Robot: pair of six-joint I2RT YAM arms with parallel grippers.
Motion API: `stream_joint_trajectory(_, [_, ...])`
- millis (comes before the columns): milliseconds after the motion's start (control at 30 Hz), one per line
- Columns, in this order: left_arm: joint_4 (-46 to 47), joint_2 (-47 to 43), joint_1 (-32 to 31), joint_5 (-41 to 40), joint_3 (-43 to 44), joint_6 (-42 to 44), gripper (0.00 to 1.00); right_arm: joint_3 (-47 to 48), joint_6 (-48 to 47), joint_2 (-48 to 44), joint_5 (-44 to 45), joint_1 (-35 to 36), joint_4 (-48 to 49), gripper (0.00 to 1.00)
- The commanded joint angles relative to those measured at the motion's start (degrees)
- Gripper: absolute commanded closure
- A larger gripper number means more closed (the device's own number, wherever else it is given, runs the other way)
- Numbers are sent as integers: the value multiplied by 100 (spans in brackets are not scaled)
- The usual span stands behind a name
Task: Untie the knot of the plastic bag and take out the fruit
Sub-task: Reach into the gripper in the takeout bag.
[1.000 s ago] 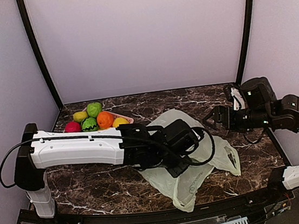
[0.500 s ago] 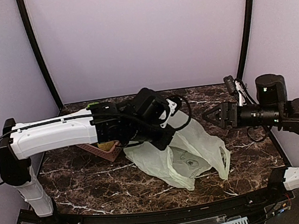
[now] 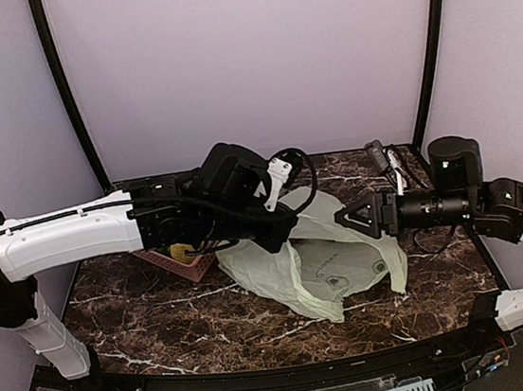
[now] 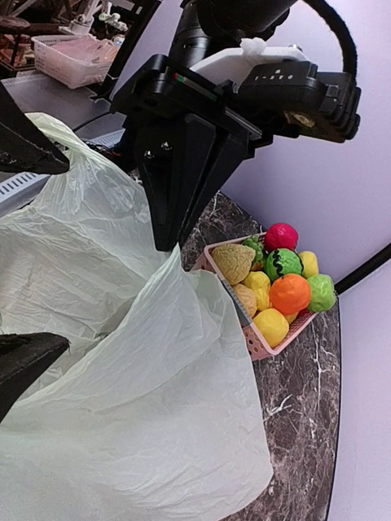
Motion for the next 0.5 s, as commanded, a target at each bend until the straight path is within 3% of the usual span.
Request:
stream_joint_trajectory(0, [216,-326,74,113,-114,-92,99,-86,-111,223,378,322,286,38])
stream_joint_trajectory(467, [283,-478,218,265,-245,-164,99,-461,-663,1464,2168,1429,515,46])
